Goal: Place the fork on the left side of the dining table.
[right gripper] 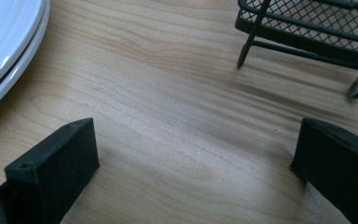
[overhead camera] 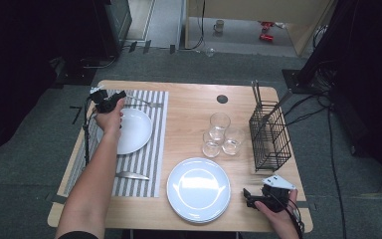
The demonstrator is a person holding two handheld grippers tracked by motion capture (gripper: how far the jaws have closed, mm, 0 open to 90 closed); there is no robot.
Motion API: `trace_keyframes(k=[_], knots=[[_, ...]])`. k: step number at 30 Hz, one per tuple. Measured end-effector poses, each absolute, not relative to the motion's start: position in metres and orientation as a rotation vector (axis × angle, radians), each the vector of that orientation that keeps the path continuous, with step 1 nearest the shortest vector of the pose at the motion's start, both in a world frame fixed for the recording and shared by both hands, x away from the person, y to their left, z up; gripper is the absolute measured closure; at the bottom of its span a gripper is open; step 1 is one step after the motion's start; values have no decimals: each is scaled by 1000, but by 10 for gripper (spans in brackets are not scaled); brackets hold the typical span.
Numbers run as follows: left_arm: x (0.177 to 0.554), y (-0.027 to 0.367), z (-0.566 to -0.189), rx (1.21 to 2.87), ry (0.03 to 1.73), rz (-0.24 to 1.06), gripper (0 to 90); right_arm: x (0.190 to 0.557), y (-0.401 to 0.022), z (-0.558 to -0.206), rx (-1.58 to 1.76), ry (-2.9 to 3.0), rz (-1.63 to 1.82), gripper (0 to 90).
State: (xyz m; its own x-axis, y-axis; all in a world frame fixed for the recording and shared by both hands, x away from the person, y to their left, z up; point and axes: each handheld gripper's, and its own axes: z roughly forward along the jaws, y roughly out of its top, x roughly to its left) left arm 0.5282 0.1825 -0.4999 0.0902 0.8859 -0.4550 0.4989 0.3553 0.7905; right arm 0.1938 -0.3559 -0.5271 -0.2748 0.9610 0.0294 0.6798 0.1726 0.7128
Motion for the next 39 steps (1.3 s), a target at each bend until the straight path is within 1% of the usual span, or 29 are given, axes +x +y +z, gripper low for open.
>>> trace_keyframes(k=[7, 12, 16, 23, 27, 29, 32, 35, 36, 39], knots=[[530, 184, -505, 1279, 1599, 443, 664, 194, -356, -527, 1547, 2025, 876, 0], [531, 182, -505, 1291, 1665, 459, 661, 194, -356, -527, 1548, 2025, 877, 0], [532, 183, -505, 1289, 1685, 472, 658, 194, -356, -527, 1545, 2024, 877, 0], [533, 184, -505, 1292, 1692, 463, 625, 194, -357, -527, 1553, 2024, 890, 0], [532, 182, -505, 1308, 1667, 463, 574, 194, -357, -527, 1552, 2024, 889, 0], [530, 178, -504, 1333, 1620, 475, 545, 194, -357, -527, 1550, 2025, 884, 0], [527, 174, -501, 1378, 1586, 478, 473, 194, -356, -527, 1543, 2026, 876, 0], [524, 172, -498, 1392, 1573, 471, 443, 194, -356, -527, 1542, 2027, 875, 0], [521, 171, -495, 1425, 1559, 462, 419, 195, -356, -527, 1547, 2027, 875, 0], [518, 170, -492, 1453, 1531, 446, 322, 195, -355, -527, 1553, 2024, 873, 0]])
